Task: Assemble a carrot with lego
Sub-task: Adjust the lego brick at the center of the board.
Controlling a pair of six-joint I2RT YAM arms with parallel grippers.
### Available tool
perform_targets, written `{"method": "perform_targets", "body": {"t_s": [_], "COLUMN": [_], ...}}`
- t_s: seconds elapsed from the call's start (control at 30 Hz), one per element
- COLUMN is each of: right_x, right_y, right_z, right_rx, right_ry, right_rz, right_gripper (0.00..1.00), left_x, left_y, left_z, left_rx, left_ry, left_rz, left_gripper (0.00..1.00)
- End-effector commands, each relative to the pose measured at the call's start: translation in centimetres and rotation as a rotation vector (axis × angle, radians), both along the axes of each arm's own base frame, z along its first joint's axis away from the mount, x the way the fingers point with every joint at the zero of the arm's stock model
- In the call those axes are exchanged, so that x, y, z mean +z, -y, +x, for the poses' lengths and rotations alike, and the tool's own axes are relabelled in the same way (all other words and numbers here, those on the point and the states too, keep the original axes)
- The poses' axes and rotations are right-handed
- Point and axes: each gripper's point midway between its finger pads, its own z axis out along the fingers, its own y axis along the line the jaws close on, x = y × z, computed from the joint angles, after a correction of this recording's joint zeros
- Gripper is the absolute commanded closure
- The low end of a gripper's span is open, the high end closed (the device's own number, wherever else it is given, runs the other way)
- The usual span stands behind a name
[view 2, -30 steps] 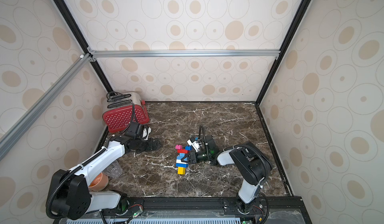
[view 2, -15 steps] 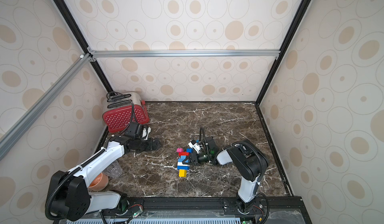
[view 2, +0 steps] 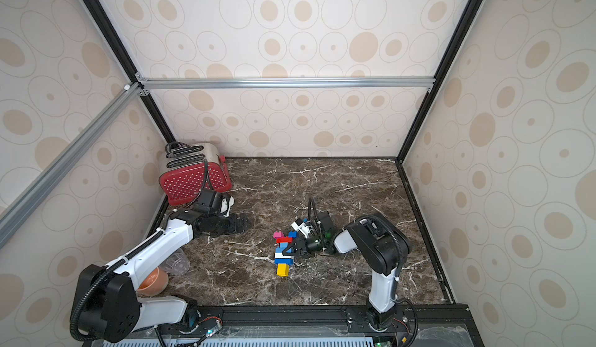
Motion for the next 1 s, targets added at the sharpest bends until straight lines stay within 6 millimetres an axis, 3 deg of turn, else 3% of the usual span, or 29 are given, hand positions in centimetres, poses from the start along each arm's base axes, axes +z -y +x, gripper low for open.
{"method": "perform_targets", "body": {"t_s": [0.0, 0.7, 0.97], "right_x": [-0.6, -0.5, -1.6], "right_y": [0.1, 1.0, 3.2], "right_z": [0.3, 0.7, -0.8], "right_rx": [-0.006, -0.003, 0.007], "right_ry": [-0.015, 0.016, -0.013], "right_rz": [-0.020, -0.064, -0.232], "right_gripper": [0.78, 0.48, 0.31], "left_x": [0.9, 1.3, 1.1], "left_y": [-0.4, -0.5, -0.7], "left_z": [0.1, 0.1, 0.0], "left_rx": [0.001, 0.006, 0.008], "left_ry": [0.023, 0.036, 0.032], "left_rz": [0.008, 0.014, 0.023], "left_gripper": [0.01, 0.01, 0.01]}}
